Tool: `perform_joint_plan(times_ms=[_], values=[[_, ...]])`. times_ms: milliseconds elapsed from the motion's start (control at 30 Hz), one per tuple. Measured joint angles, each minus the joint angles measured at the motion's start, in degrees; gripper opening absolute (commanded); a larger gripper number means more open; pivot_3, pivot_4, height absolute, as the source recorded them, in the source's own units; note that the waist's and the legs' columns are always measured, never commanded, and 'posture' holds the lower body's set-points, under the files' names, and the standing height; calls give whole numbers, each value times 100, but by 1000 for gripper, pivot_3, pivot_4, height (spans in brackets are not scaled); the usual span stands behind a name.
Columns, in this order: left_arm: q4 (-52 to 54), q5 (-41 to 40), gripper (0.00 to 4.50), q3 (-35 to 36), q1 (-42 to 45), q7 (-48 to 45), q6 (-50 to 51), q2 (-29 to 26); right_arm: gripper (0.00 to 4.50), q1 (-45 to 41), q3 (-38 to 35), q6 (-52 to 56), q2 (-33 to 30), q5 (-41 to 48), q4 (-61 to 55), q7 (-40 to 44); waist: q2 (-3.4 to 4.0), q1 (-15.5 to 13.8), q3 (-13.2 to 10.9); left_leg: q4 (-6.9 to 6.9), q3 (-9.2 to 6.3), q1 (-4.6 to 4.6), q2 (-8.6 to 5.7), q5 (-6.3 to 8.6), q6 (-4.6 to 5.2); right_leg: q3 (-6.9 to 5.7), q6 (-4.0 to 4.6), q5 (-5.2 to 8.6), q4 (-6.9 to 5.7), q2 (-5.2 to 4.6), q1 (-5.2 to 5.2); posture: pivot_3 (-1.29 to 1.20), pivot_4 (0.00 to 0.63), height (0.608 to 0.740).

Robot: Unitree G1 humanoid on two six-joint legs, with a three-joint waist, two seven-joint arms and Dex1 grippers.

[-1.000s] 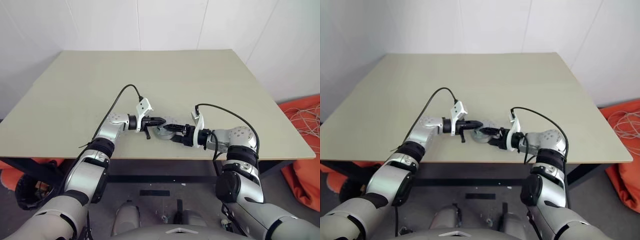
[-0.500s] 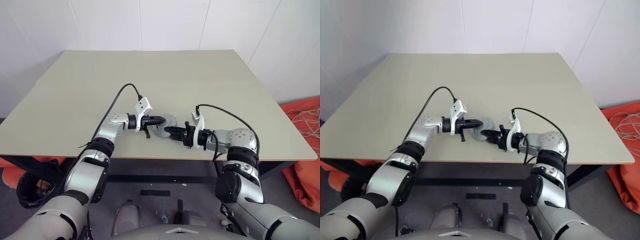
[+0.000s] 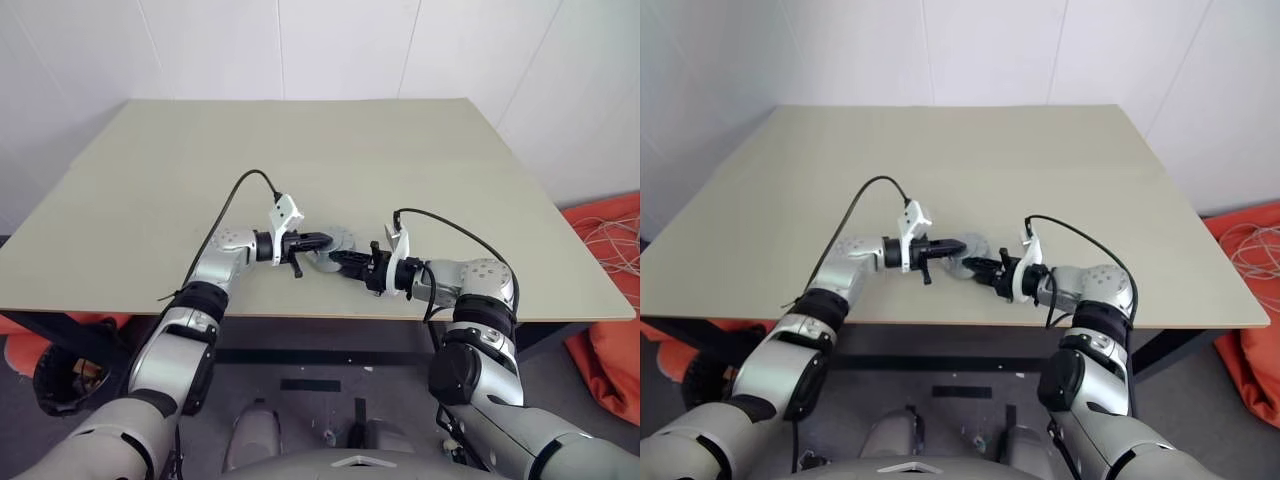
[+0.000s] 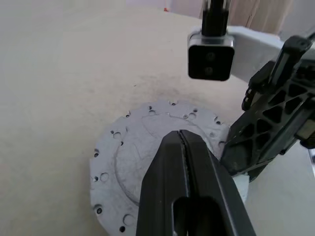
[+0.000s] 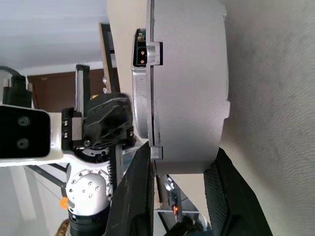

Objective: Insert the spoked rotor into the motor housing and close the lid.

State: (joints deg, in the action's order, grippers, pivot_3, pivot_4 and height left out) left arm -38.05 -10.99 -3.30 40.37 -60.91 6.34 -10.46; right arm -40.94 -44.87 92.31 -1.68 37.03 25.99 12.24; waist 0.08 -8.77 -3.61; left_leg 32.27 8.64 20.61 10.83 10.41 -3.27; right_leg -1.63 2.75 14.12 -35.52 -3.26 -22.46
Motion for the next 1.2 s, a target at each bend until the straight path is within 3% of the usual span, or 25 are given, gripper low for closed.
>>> perform_joint_plan(times_ms=[267, 467, 567, 967, 1200], values=[[3341, -1593, 0, 1040, -1448, 1508, 2240, 129, 1173, -48, -220, -13, 88, 4, -11, -100, 3, 30, -1, 7, 1, 47, 5, 1, 2, -20, -6, -5, -17, 7, -42, 0, 0, 740], [4659, -3146, 0, 1879, -2702, 2529, 3713, 268, 1173, -255, -337, -45, 152, 8, -11, -194, 11, 51, -6, 15, 4, 47, 4, -1, -1, -14, 12, 7, -14, 9, -41, 0, 0, 740], [4794, -3936, 598, 2318, -3377, 2918, 4251, 383, 1173, -502, -349, -36, 214, 111, -100, -247, 11, 121, -8, 16, 0, 50, 7, -1, -1, -13, 12, 7, -14, 16, -42, 0, 0, 740], [5021, -6670, 4497, 2786, -3868, 3978, 4789, 870, 1173, -722, 413, -6, 564, 2370, -433, -1269, 10, 139, -8, 15, -6, 48, 8, -1, -2, -9, -19, -8, 0, 26, -30, 0, 0, 740], [4983, -7439, 4500, 2759, -3975, 4437, 4682, 866, 1173, -412, 772, -10, 433, 3578, -458, -2078, 9, 155, -8, 22, -7, 39, 6, -2, -3, 0, -46, -11, 1, 29, -16, 0, 0, 740]])
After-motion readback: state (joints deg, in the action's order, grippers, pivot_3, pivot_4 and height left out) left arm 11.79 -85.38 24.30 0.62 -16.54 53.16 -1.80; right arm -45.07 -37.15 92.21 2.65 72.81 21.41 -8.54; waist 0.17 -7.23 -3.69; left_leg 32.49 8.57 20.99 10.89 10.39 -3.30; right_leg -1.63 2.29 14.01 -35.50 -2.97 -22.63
